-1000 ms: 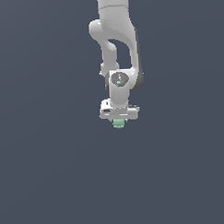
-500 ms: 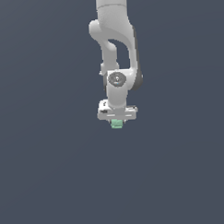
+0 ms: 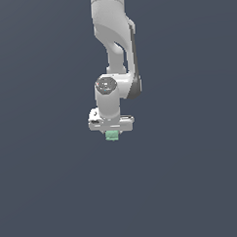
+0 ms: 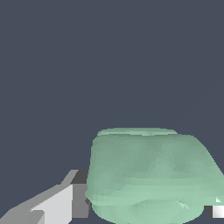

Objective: Pick up the object and move it to a goal position.

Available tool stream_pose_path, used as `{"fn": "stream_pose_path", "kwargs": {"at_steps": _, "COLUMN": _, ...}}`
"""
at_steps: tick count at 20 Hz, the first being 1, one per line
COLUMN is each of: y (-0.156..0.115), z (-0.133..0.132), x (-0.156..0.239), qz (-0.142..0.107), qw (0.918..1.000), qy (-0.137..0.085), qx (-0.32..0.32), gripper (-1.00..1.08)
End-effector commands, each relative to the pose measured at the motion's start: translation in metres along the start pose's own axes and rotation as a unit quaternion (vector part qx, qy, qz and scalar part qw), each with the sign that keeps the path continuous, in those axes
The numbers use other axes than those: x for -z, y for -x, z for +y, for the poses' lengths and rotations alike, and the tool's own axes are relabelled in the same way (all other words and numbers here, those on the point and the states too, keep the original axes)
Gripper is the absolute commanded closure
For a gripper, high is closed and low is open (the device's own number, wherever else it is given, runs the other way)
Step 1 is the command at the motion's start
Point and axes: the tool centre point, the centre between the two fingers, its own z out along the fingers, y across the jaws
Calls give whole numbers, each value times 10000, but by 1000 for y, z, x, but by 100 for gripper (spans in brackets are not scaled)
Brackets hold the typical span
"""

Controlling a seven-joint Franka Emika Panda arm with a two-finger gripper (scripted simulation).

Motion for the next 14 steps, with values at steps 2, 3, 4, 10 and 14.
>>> {"fn": "stream_pose_path", "kwargs": {"at_steps": 2, "y": -20, "z": 28, "x": 12, "qz": -2, "qw": 10000, "qy": -2, "qx": 1, "gripper": 108}}
{"fn": "stream_pose_path", "kwargs": {"at_steps": 3, "y": -26, "z": 36, "x": 15, "qz": -2, "qw": 10000, "qy": -2, "qx": 1, "gripper": 108}}
{"fn": "stream_pose_path", "kwargs": {"at_steps": 4, "y": -32, "z": 44, "x": 19, "qz": -2, "qw": 10000, "qy": -2, "qx": 1, "gripper": 108}}
{"fn": "stream_pose_path", "kwargs": {"at_steps": 10, "y": -64, "z": 88, "x": 37, "qz": -2, "qw": 10000, "qy": -2, "qx": 1, "gripper": 108}}
{"fn": "stream_pose_path", "kwargs": {"at_steps": 14, "y": -83, "z": 113, "x": 47, "qz": -5, "qw": 10000, "qy": 0, "qx": 2, "gripper": 108}}
